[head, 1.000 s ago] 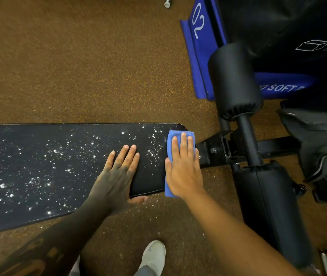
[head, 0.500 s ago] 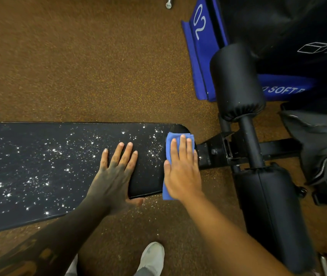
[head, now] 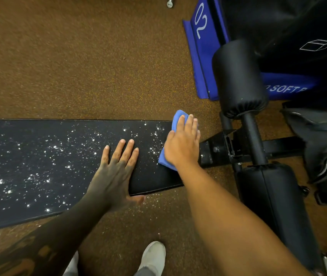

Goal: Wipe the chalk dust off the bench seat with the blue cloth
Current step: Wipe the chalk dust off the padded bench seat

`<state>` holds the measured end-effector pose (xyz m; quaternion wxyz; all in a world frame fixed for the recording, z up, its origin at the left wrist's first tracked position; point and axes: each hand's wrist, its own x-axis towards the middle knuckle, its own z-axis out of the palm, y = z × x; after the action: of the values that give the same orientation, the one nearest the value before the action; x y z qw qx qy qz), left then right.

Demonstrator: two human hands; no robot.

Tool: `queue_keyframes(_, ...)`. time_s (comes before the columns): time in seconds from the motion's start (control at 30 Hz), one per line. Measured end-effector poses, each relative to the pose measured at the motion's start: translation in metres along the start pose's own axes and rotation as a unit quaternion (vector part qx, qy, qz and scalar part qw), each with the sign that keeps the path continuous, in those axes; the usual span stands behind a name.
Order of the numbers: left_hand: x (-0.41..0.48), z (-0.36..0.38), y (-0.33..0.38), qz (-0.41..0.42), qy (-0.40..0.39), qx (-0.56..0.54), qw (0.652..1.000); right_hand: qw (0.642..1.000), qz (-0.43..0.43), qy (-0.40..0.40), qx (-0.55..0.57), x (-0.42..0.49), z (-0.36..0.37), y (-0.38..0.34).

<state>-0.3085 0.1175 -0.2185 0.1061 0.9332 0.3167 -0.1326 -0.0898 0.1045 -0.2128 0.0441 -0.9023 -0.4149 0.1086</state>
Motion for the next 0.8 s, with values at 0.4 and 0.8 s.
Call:
queue_keyframes(0.4,0.000,0.000,-0.002,0.001,-0.003,0.004,1.000,0.988,-0.146,-0.007,-0.052,-0.011,0.005,-0.018)
queue_keyframes(0.8,-0.001,-0.005,0.000,-0.017,-0.017,-0.003,1.000,0.967,-0.233,-0.028,-0.097,-0.020,0.002,0.000)
